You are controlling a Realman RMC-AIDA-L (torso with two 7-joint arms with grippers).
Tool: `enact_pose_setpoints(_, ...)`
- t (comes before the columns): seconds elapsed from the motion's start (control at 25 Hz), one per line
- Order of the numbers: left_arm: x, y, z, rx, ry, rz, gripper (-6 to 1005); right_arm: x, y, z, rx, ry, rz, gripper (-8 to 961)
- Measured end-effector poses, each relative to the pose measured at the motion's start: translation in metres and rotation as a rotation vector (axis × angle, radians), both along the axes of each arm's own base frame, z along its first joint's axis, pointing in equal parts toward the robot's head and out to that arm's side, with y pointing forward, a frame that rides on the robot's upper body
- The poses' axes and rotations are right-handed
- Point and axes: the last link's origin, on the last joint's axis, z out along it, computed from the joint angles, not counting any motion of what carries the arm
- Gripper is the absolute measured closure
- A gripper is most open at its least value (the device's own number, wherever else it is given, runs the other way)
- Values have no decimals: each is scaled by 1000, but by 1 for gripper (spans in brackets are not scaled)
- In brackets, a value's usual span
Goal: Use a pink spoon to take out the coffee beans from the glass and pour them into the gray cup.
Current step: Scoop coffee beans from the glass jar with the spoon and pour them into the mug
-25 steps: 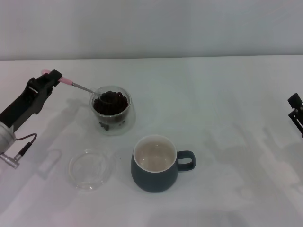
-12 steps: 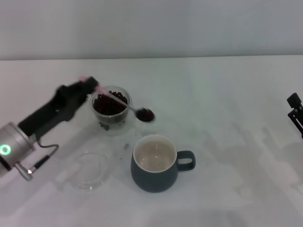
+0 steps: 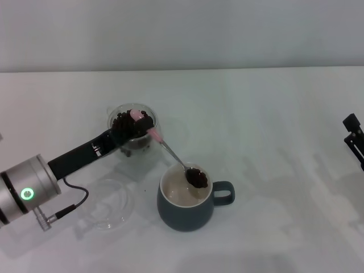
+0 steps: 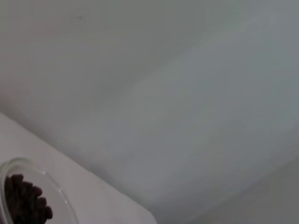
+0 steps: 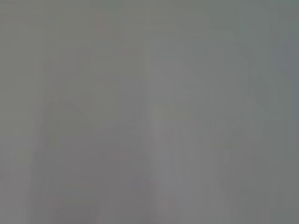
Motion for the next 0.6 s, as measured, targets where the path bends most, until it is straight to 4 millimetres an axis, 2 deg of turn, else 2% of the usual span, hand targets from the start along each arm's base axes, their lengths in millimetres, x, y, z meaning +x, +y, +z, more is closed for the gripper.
enact_pose_setpoints(0.28, -1, 2, 7, 75, 33, -48, 867, 1, -2, -1, -2, 3, -5, 109)
enact_pose_setpoints(0.6, 10, 3, 7, 200, 149, -260, 867, 1, -2, -1, -2, 4, -5, 109)
